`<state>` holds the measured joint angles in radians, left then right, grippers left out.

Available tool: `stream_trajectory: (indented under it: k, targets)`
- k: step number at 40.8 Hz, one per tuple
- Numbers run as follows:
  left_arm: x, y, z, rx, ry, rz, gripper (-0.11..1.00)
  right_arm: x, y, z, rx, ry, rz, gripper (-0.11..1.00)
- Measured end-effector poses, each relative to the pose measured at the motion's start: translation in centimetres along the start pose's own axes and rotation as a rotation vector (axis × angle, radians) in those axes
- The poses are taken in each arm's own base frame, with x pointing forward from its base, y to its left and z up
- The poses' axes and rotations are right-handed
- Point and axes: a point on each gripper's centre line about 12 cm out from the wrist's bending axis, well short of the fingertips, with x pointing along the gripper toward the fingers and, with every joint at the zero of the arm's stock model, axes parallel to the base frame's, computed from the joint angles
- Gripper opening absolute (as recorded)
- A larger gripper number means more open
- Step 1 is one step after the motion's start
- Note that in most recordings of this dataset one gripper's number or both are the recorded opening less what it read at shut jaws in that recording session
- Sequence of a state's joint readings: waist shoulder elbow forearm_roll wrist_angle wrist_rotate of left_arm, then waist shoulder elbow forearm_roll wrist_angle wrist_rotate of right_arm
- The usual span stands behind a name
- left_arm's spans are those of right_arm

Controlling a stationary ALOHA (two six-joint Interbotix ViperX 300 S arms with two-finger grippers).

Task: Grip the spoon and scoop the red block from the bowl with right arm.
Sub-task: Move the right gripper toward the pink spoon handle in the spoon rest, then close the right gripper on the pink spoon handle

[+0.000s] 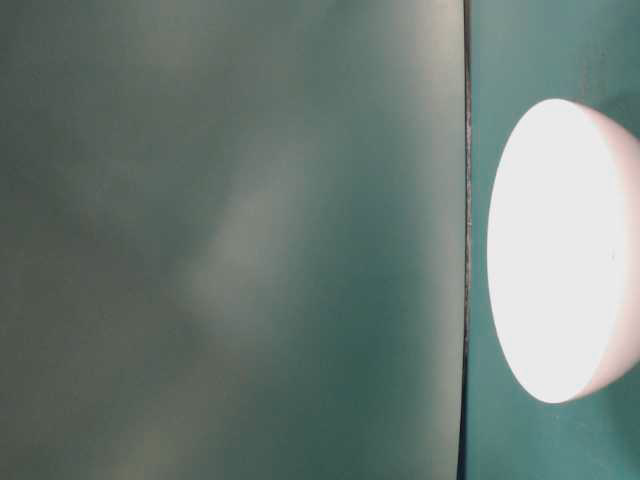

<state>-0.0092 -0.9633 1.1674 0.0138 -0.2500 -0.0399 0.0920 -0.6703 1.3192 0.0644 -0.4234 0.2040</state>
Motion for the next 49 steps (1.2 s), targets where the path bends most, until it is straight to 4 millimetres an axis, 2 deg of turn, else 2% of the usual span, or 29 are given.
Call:
stream_trajectory:
  k: [5, 11, 14, 20, 27, 34, 41, 49]
  targets:
    - [0.0, 0.0, -0.1, 0.000, 0.011, 0.002, 0.00, 0.4, 0.7, -1.7, 0.077, 0.008, 0.034, 0.04]
    - [0.0, 0.0, -0.3, 0.002, 0.021, 0.002, 0.00, 1.2, 1.1, -3.6, 0.162, 0.058, 0.011, 0.34]
    - [0.0, 0.0, -0.3, 0.002, 0.023, 0.001, 0.00, 1.5, 1.4, -4.8, 0.194, 0.099, -0.007, 0.42]
    - [0.0, 0.0, -0.3, 0.002, 0.023, 0.001, 0.00, 1.8, 2.3, -7.1, 0.218, 0.157, -0.018, 0.40]
    - [0.0, 0.0, -0.3, 0.002, 0.028, 0.001, 0.00, 1.6, 2.6, -9.5, 0.225, 0.208, -0.065, 0.40]
    - [0.0, 0.0, -0.4, 0.003, 0.037, 0.001, 0.00, 1.5, 2.9, -11.2, 0.204, 0.248, -0.090, 0.40]
    - [0.0, 0.0, -0.5, 0.003, 0.046, 0.001, 0.00, 1.4, 3.0, -12.2, 0.183, 0.280, -0.102, 0.40]
    - [0.0, 0.0, -0.7, 0.003, 0.060, 0.002, 0.00, 1.5, 3.0, -12.3, 0.145, 0.286, -0.102, 0.40]
